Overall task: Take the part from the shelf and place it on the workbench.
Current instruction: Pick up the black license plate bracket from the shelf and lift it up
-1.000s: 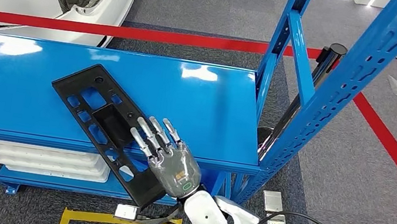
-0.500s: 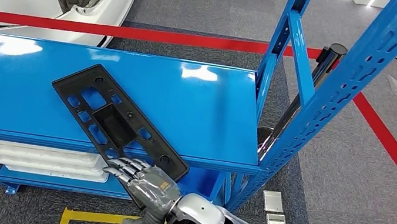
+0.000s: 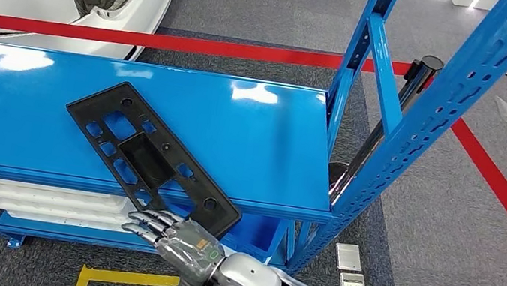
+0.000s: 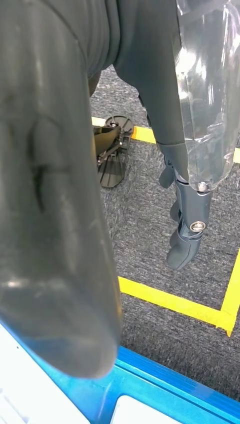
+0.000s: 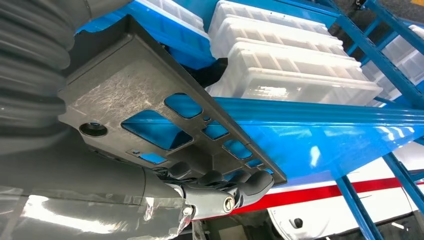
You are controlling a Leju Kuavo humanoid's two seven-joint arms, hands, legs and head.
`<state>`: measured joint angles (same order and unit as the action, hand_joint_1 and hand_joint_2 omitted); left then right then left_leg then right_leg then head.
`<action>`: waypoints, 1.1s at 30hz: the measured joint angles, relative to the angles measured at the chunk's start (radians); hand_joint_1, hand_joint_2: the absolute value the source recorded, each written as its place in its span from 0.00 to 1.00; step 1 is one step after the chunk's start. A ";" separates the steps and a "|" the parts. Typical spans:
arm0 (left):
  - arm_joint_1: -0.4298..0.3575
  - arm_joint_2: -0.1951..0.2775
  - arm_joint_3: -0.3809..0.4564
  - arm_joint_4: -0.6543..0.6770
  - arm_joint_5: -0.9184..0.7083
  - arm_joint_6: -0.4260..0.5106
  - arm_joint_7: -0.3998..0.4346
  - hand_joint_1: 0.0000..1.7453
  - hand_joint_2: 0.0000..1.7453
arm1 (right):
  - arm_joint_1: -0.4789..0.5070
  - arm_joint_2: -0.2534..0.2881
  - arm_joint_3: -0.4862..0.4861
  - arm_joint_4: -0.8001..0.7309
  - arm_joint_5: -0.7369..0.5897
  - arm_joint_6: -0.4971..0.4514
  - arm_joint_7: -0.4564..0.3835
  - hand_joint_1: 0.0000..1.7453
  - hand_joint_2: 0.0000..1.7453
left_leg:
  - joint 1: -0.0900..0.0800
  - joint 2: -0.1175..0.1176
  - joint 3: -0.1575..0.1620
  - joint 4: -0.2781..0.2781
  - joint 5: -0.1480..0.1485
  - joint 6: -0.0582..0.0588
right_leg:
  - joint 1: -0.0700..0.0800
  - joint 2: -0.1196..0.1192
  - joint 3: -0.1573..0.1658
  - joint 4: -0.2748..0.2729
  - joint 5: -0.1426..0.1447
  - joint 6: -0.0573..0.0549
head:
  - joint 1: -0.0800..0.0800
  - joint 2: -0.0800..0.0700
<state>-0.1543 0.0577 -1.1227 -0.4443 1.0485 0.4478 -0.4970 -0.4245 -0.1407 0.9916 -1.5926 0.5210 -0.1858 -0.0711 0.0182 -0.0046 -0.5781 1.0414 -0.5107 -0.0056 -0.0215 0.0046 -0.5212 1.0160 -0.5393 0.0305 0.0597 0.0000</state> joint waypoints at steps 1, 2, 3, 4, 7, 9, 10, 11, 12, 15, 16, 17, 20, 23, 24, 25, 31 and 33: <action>0.000 0.000 0.000 0.000 0.002 0.002 0.000 0.00 0.00 | 0.000 0.000 0.002 0.000 0.027 -0.003 0.013 0.00 1.00 | 0.000 0.000 0.000 0.000 0.000 0.000 | 0.000 0.000 0.000 0.000 0.000 0.000 | 0.000 0.000; 0.000 0.000 0.000 -0.002 0.005 0.004 0.000 0.00 0.00 | -0.001 0.000 0.004 0.001 0.066 -0.006 0.031 0.00 1.00 | 0.000 0.000 0.000 0.000 0.000 0.000 | 0.000 0.000 0.000 0.000 0.000 0.000 | 0.000 0.000; 0.000 0.000 0.000 -0.003 0.008 0.007 0.000 0.00 0.00 | -0.001 0.000 0.006 0.002 0.110 -0.008 0.051 0.00 1.00 | 0.000 0.000 0.000 0.000 0.000 0.000 | 0.000 0.000 0.000 0.000 0.000 0.000 | 0.000 0.000; 0.000 0.000 -0.001 -0.005 0.010 0.009 0.000 0.00 0.00 | -0.002 0.000 0.008 0.003 0.155 -0.009 0.071 0.00 1.00 | 0.000 0.000 0.000 0.000 0.000 0.000 | 0.000 0.000 0.000 0.000 0.000 0.000 | 0.000 0.000; 0.000 0.001 -0.005 -0.008 0.011 0.013 0.000 0.00 0.00 | -0.002 0.000 0.012 0.012 0.270 -0.010 0.121 0.00 1.00 | 0.000 0.000 0.000 0.000 0.000 0.000 | 0.000 0.000 0.000 0.000 0.000 0.000 | 0.000 0.000; -0.001 0.001 -0.009 -0.008 0.010 0.013 0.000 0.00 0.00 | -0.002 0.000 0.015 0.019 0.327 -0.009 0.145 0.00 1.00 | 0.000 0.000 0.000 0.000 0.000 0.000 | 0.000 0.000 0.000 0.000 0.000 0.000 | 0.000 0.000; -0.001 0.001 -0.010 -0.008 0.010 0.012 0.000 0.00 0.00 | -0.002 0.000 0.017 0.023 0.346 -0.009 0.153 0.00 1.00 | 0.000 0.000 0.000 0.000 0.000 0.000 | 0.000 0.000 0.000 0.000 0.000 0.000 | 0.000 0.000; -0.002 0.001 -0.011 -0.008 0.010 0.012 0.000 0.00 0.00 | -0.002 0.000 0.018 0.026 0.360 -0.009 0.159 0.00 1.00 | 0.000 0.000 0.000 0.000 0.000 0.000 | 0.000 0.000 0.000 0.000 0.000 0.000 | 0.000 0.000; -0.002 0.001 -0.012 -0.008 0.010 0.011 0.000 0.00 0.00 | -0.002 0.000 0.020 0.029 0.373 -0.007 0.165 0.00 1.00 | 0.000 0.000 0.000 0.000 0.000 0.000 | 0.000 0.000 0.000 0.000 0.000 0.000 | 0.000 0.000; -0.004 0.001 -0.017 -0.008 0.010 0.009 0.000 0.00 0.00 | -0.002 0.000 0.024 0.040 0.418 0.006 0.186 0.00 1.00 | 0.000 0.000 0.000 0.000 0.000 0.000 | 0.000 0.000 0.000 0.000 0.000 0.000 | 0.000 0.000; -0.004 0.001 -0.018 -0.008 0.010 0.008 0.000 0.00 0.00 | -0.003 0.000 0.026 0.044 0.431 0.013 0.192 0.00 1.00 | 0.000 0.000 0.000 0.000 0.000 0.000 | 0.000 0.000 0.000 0.000 0.000 0.000 | 0.000 0.000; -0.005 0.001 -0.019 -0.008 0.010 0.007 0.000 0.00 0.00 | -0.003 0.000 0.029 0.050 0.443 0.019 0.196 0.00 1.00 | 0.000 0.000 0.000 0.000 0.000 0.000 | 0.000 0.000 0.000 0.000 0.000 0.000 | 0.000 0.000; -0.008 0.001 -0.019 -0.008 0.011 0.007 -0.001 0.00 0.00 | -0.008 0.000 0.039 0.074 0.475 0.035 0.205 0.00 1.00 | 0.000 0.000 0.000 0.000 0.000 0.000 | 0.000 0.000 0.000 0.000 0.000 0.000 | 0.000 0.000; -0.008 0.001 -0.019 -0.008 0.013 0.007 -0.003 0.00 0.00 | -0.013 0.000 0.048 0.104 0.507 0.043 0.219 0.00 1.00 | 0.000 0.000 0.000 0.000 0.000 0.000 | 0.000 0.000 0.000 0.000 0.000 0.000 | 0.000 0.000; -0.008 0.001 -0.019 -0.008 0.015 0.007 -0.004 0.00 0.00 | -0.015 0.000 0.052 0.113 0.518 0.045 0.225 0.00 1.00 | 0.000 0.000 0.000 0.000 0.000 0.000 | 0.000 0.000 0.000 0.000 0.000 0.000 | 0.000 0.000; -0.008 0.001 -0.019 -0.008 0.016 0.007 -0.004 0.00 0.00 | -0.018 0.000 0.055 0.123 0.530 0.047 0.231 0.00 1.00 | 0.000 0.000 0.000 0.000 0.000 0.000 | 0.000 0.000 0.000 0.000 0.000 0.000 | 0.000 0.000; -0.007 0.001 -0.019 -0.008 0.025 0.013 -0.005 0.00 0.00 | -0.036 0.000 0.065 0.173 0.641 0.066 0.315 0.00 1.00 | 0.000 0.000 0.000 0.000 0.000 0.000 | 0.000 0.000 0.000 0.000 0.000 0.000 | 0.000 0.000; -0.006 0.001 -0.019 -0.008 0.029 0.016 -0.005 0.00 0.00 | -0.040 0.000 0.066 0.186 0.679 0.071 0.346 0.00 1.00 | 0.000 0.000 0.000 0.000 0.000 0.000 | 0.000 0.000 0.000 0.000 0.000 0.000 | 0.000 0.000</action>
<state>-0.1602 0.0584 -1.1421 -0.4528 1.0777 0.4633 -0.5016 -0.4648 -0.1410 1.0573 -1.4066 1.1998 -0.1151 0.2746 0.0182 -0.0046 -0.5782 1.0413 -0.5108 -0.0056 -0.0215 0.0046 -0.5213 1.0160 -0.5394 0.0304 0.0597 0.0000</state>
